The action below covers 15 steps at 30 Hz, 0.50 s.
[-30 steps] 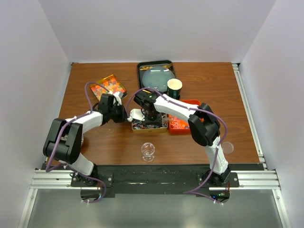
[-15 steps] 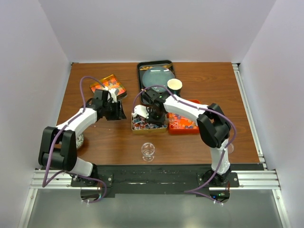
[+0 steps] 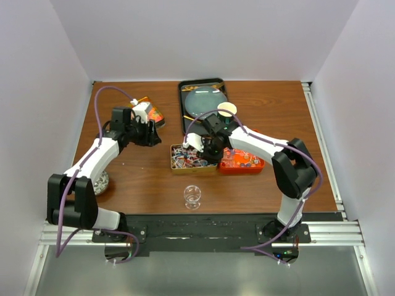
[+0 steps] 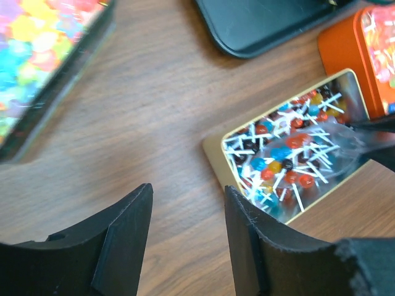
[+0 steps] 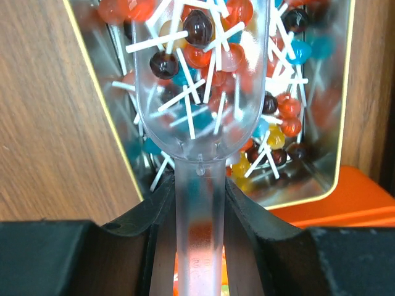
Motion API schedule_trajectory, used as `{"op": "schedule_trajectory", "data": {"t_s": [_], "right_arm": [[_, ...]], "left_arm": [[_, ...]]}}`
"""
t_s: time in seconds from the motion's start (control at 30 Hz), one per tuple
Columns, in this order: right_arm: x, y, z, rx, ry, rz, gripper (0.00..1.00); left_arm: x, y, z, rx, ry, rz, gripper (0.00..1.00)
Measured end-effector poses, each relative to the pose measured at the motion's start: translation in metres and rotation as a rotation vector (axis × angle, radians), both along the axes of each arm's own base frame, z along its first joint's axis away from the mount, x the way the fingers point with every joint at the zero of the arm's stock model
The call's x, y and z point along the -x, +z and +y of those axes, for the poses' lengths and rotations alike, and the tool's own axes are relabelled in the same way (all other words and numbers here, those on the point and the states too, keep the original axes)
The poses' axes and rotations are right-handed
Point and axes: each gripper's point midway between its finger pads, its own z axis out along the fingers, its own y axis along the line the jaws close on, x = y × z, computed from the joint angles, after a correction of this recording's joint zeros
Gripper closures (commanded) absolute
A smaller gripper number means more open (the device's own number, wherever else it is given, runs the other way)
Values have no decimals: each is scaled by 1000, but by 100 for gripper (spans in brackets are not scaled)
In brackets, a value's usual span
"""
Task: Pack the candies
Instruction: Scoop the fake candies from the storage box.
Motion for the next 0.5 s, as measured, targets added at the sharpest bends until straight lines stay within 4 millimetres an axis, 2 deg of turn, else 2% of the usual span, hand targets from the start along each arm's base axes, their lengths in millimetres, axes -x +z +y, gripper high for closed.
{"op": "schedule_trajectory", "data": {"t_s": [0.3,0.5], "right_arm": [[12,6,-7,-125,-17,-88,100],[9,28,-6,-204,-41,-151,100]], "left_arm": [[-12,6,26,31,62,-25,44],[-16,7,31,57,68,-30,44]]}}
